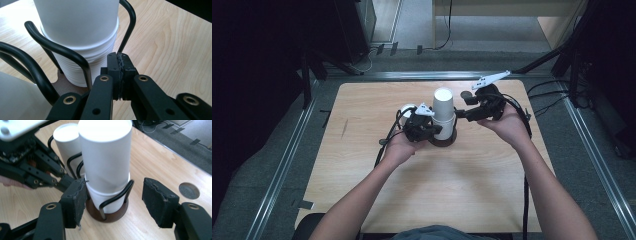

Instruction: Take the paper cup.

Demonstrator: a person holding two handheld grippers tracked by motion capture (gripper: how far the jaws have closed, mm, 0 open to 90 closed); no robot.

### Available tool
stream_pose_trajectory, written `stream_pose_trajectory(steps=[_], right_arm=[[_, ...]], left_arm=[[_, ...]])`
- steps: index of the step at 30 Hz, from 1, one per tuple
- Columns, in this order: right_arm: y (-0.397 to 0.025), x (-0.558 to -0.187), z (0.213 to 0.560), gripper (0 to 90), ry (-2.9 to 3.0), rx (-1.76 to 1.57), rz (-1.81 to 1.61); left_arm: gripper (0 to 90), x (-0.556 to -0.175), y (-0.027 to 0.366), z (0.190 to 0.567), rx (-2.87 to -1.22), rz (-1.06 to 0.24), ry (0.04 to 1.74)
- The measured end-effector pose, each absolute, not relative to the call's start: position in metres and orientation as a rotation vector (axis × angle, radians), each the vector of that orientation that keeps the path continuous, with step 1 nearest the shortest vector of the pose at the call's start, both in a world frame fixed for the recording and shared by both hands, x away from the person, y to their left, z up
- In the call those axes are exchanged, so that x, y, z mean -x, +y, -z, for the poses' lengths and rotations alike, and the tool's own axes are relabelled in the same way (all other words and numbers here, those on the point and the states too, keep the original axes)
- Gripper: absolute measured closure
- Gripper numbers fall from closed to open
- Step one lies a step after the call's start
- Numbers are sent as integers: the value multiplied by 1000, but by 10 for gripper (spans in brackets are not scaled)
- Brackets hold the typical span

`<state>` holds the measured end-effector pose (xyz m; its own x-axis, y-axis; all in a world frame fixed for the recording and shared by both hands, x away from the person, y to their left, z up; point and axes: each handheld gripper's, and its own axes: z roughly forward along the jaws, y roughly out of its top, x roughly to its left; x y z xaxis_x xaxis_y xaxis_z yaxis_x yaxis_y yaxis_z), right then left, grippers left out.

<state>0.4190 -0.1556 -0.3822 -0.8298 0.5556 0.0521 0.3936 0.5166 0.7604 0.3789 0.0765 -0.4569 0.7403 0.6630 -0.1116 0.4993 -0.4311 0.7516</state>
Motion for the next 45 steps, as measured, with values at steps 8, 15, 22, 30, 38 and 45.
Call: stream_pose_trajectory(steps=[8, 15, 22, 30, 38, 45], right_arm=[[-145, -429, 371, 320, 2554, -791, -1212], [-132, -435, 366, 292, 2570, -766, -1206], [-116, -440, 362, 269, 2578, -747, -1193], [-104, -444, 362, 265, 2590, -743, -1157], [-95, -451, 365, 275, 2624, -759, -1122], [-92, -452, 366, 325, 2639, -769, -1093]], left_arm=[[887, -381, 76, 454, -2079, -265, 895], [865, -381, 74, 456, -2088, -267, 897], [866, -382, 74, 457, -2085, -284, 904], [854, -382, 75, 457, -2082, -270, 901], [846, -382, 74, 457, -2078, -269, 903], [848, -382, 75, 457, -2079, -273, 904]])
